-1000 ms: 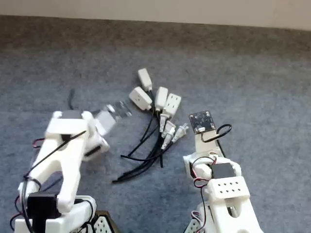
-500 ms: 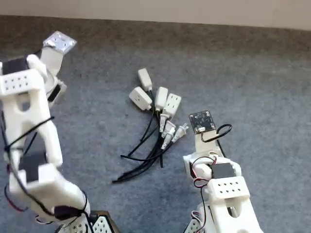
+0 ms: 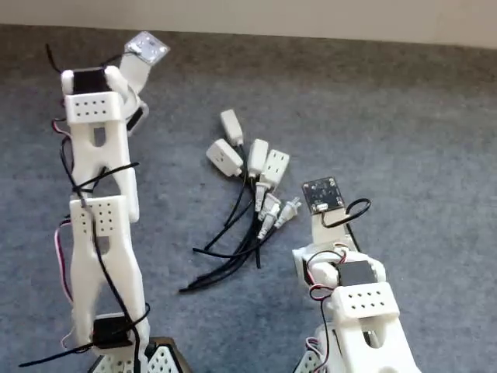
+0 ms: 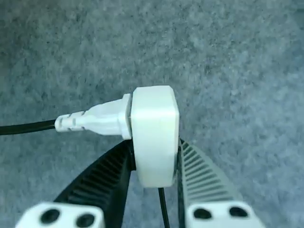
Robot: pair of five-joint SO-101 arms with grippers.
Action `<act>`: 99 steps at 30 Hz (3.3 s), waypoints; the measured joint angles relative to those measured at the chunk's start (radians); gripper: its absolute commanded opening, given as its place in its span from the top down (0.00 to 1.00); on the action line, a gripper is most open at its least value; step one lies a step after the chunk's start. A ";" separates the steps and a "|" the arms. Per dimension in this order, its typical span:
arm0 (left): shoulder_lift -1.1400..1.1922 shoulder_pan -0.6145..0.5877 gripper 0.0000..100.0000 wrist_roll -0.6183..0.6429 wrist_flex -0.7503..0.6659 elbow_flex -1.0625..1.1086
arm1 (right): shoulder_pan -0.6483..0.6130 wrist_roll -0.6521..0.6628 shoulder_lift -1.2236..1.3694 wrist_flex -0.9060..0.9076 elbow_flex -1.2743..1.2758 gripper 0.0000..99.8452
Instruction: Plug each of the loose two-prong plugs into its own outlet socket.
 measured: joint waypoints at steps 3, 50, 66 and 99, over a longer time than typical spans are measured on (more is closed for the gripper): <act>0.114 0.011 0.96 0.000 -0.051 -0.072 | 0.000 0.000 0.000 0.000 0.000 0.97; -0.160 0.381 0.76 0.362 0.026 0.236 | 0.000 0.000 0.000 -0.003 0.000 0.97; 0.017 0.190 0.74 0.341 0.040 0.155 | 0.000 0.000 0.000 -0.006 0.000 0.97; 0.163 0.276 0.73 0.486 -0.041 -0.054 | 0.000 0.000 0.000 -0.006 0.000 0.97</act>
